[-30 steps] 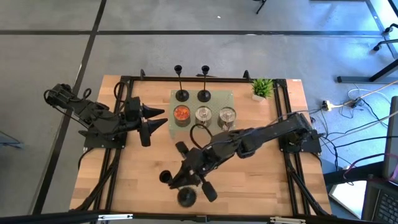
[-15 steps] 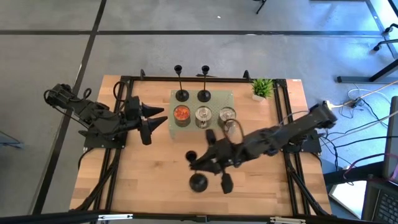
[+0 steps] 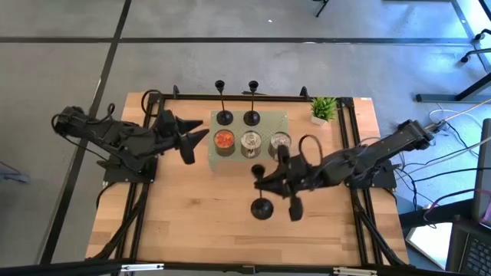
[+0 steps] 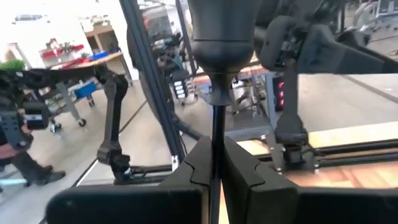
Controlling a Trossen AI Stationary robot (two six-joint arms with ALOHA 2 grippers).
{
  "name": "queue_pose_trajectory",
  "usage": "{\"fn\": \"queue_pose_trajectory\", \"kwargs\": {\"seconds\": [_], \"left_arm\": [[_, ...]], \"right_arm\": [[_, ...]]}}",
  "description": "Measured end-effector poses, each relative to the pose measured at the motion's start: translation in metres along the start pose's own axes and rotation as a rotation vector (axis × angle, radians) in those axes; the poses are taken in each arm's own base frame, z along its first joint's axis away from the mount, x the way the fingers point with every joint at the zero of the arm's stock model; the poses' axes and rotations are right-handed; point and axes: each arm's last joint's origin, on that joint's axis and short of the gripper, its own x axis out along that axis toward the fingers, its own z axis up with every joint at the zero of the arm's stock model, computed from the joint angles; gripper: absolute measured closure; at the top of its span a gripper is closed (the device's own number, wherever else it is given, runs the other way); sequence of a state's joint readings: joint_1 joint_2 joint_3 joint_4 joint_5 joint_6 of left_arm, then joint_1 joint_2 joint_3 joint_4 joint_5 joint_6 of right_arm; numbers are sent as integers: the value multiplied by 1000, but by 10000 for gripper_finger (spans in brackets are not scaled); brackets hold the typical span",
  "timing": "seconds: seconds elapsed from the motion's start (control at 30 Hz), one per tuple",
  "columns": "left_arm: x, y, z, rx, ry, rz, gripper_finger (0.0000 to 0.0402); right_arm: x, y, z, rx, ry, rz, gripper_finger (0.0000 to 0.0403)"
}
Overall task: Pick & Place candle stick holders
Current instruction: Put the candle holder on the shelf aligned with the other candle holder
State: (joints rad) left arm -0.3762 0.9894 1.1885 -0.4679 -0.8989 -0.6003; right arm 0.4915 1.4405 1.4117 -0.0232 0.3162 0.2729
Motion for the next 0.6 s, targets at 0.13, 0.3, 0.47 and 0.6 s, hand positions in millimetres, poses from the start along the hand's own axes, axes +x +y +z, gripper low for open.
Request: {"fn": "queue_pose_trajectory", "kwargs": {"seconds": [0.13,0.3,0.47,0.6], "left_arm": [[8,7,4,-8,-22,54,201],[17,17,10,-15,-48,121,201],[27,28,19,-34,-100,198,201],[35,38,28,-55,-141,239,201]], "right_arm": [[-20,-13,1,9,-15,-18,388],[-46,-36,4,7,-17,-68,388],[-72,-67,11,-2,34,-86,388],[-92,-90,22,-18,45,-94,388]]}}
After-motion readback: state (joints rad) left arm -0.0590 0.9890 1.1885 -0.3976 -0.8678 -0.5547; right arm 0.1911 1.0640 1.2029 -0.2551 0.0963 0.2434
